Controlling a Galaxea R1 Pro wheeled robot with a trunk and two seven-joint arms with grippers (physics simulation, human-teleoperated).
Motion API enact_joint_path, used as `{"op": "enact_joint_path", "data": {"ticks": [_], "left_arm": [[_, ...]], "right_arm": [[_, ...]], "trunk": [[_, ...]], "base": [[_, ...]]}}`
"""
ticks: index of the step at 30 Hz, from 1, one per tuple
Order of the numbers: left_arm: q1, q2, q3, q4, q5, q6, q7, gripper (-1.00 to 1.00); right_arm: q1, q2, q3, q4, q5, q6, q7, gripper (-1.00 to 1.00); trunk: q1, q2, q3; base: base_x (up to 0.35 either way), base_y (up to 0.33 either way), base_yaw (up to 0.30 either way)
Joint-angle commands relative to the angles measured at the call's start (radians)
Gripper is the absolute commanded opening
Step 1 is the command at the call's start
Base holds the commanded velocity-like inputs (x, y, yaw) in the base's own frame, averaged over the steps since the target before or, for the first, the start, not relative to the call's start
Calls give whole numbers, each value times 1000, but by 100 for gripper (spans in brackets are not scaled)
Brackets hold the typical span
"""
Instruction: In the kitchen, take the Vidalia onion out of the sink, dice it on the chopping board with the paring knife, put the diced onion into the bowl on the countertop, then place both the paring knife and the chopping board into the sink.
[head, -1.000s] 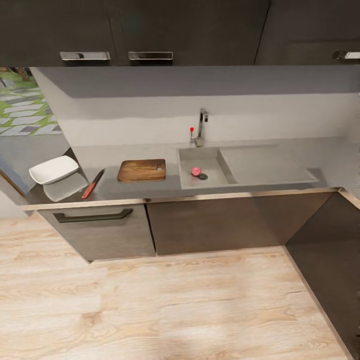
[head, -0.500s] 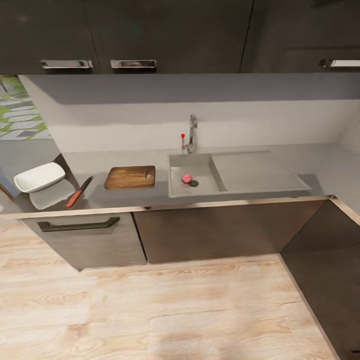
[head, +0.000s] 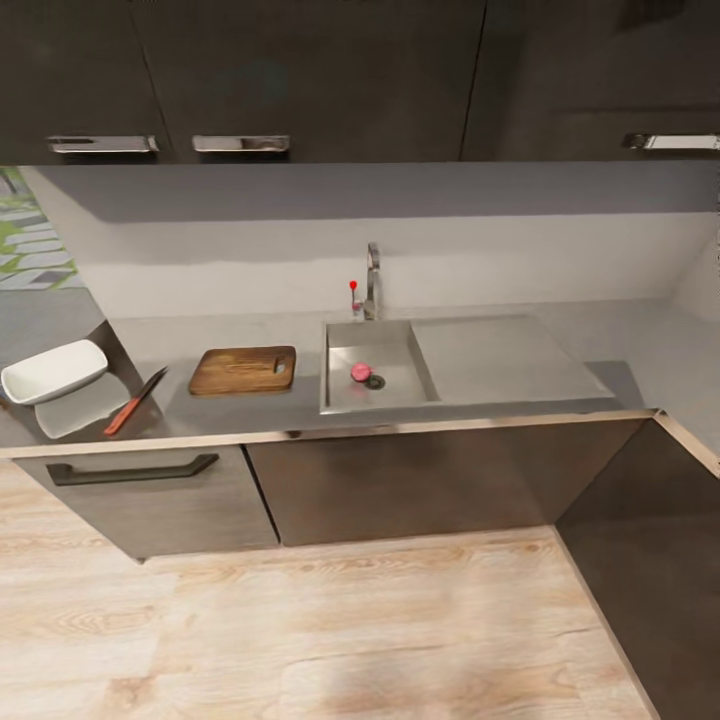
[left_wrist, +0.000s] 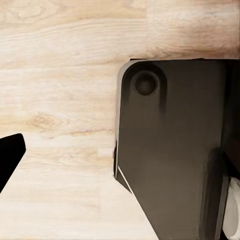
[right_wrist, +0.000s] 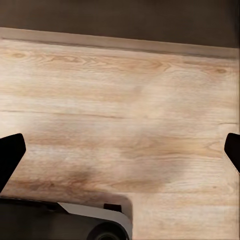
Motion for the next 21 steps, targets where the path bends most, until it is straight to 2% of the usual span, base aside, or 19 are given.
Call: {"op": "enact_joint_path", "data": {"ticks": [1, 10, 21], "left_arm": [[1, 0, 1, -2, 1, -1, 1, 100], [1, 0, 1, -2, 1, -1, 1, 100], [1, 0, 0, -2, 1, -1, 1, 100]], "right_arm": [[0, 1, -4, -1, 11, -1, -6, 100], [0, 1, -4, -1, 11, -1, -6, 100], [0, 1, -4, -1, 11, -1, -6, 100]], "trunk": [[1, -2, 0], [1, -2, 9], [1, -2, 23]], "base": [[129, -154, 0], [103, -150, 0], [12, -18, 0]]}}
